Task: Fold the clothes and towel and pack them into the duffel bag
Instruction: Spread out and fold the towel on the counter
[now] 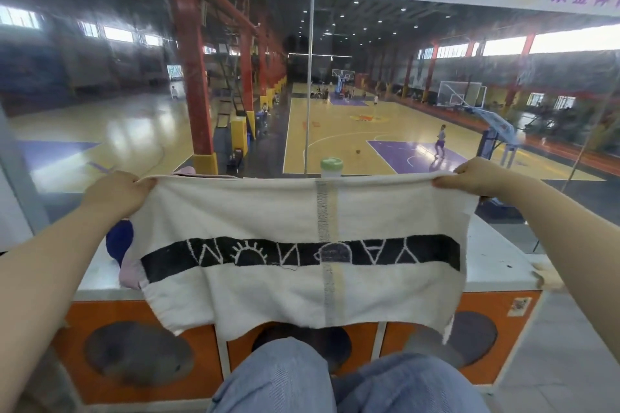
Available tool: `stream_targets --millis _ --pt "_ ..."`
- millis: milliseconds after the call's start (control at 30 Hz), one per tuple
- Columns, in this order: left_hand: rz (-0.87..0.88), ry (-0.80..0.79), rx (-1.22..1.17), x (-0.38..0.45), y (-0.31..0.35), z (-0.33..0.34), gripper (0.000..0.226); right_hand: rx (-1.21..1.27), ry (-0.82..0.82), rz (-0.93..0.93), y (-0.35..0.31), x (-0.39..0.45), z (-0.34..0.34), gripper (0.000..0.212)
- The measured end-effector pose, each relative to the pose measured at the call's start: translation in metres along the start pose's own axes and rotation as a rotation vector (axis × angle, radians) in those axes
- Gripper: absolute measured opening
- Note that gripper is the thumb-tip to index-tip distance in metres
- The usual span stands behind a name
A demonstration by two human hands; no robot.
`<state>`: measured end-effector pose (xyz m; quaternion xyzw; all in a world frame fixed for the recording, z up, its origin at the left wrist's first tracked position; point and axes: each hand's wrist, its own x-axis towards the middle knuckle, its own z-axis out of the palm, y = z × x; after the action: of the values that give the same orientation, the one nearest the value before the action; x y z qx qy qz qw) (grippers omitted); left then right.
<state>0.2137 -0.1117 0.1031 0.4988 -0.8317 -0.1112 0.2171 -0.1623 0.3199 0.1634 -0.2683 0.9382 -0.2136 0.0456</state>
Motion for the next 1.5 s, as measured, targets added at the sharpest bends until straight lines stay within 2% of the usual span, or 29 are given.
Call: stream_targets --millis 67,233,300,400,500,533,633,700,767,833,933,1033,1200,1367,1433,1500 --pt "-0.006 -0.052 -0.074 -0.008 0.021 0.002 0.055 0.219 -0.055 0.009 -0.008 0.002 0.013 0.042" --pt "-0.028 -0.285 -0.543 -0.027 0.090 0.005 0.018 0.700 -0.255 0.009 -0.060 -0.012 0.038 0.013" --pt "-0.028 -0.395 -0.699 -0.030 0.110 0.004 0.013 0.849 -0.355 -0.039 -0.085 -0.022 0.047 0.003" --pt "0.033 -0.526 -0.924 -0.033 0.128 0.005 0.012 0.897 -0.404 -0.213 -0.119 -0.039 0.058 0.018" --pt "0.093 -0.608 -1.068 -0.049 0.143 0.008 0.019 0.972 -0.476 -0.364 -0.145 -0.061 0.065 0.007" --pt "0.121 -0.614 -1.085 -0.056 0.148 0.008 0.021 0.985 -0.504 -0.408 -0.151 -0.067 0.067 0.014" --pt "0.215 -0.623 -1.102 -0.079 0.159 0.007 0.028 0.788 -0.469 -0.570 -0.160 -0.079 0.076 0.031" --pt "0.247 -0.614 -1.128 -0.092 0.160 0.007 0.029 0.656 -0.344 -0.637 -0.163 -0.085 0.084 0.023" --pt "0.275 -0.590 -1.144 -0.103 0.161 0.009 0.028 0.634 -0.253 -0.649 -0.166 -0.088 0.091 0.015" --pt "0.281 -0.569 -1.168 -0.113 0.161 0.013 0.025 0.546 -0.163 -0.650 -0.166 -0.088 0.097 0.021" --pt "0.248 -0.523 -1.178 -0.123 0.161 0.022 0.020 0.372 -0.040 -0.658 -0.164 -0.088 0.100 0.019" --pt "0.262 -0.488 -1.144 -0.126 0.159 0.030 0.018 0.255 0.027 -0.667 -0.163 -0.087 0.101 0.024" --pt "0.318 -0.425 -1.061 -0.129 0.155 0.036 0.020 0.251 0.012 -0.636 -0.161 -0.084 0.103 0.025" --pt "0.331 -0.372 -1.045 -0.131 0.153 0.038 0.019 0.198 0.041 -0.679 -0.160 -0.083 0.105 0.037" --pt "0.332 -0.350 -1.027 -0.129 0.152 0.038 0.017 0.236 -0.011 -0.725 -0.158 -0.082 0.104 0.034" --pt "0.347 -0.316 -0.994 -0.127 0.152 0.035 0.017 0.333 -0.167 -0.712 -0.153 -0.079 0.101 0.032"
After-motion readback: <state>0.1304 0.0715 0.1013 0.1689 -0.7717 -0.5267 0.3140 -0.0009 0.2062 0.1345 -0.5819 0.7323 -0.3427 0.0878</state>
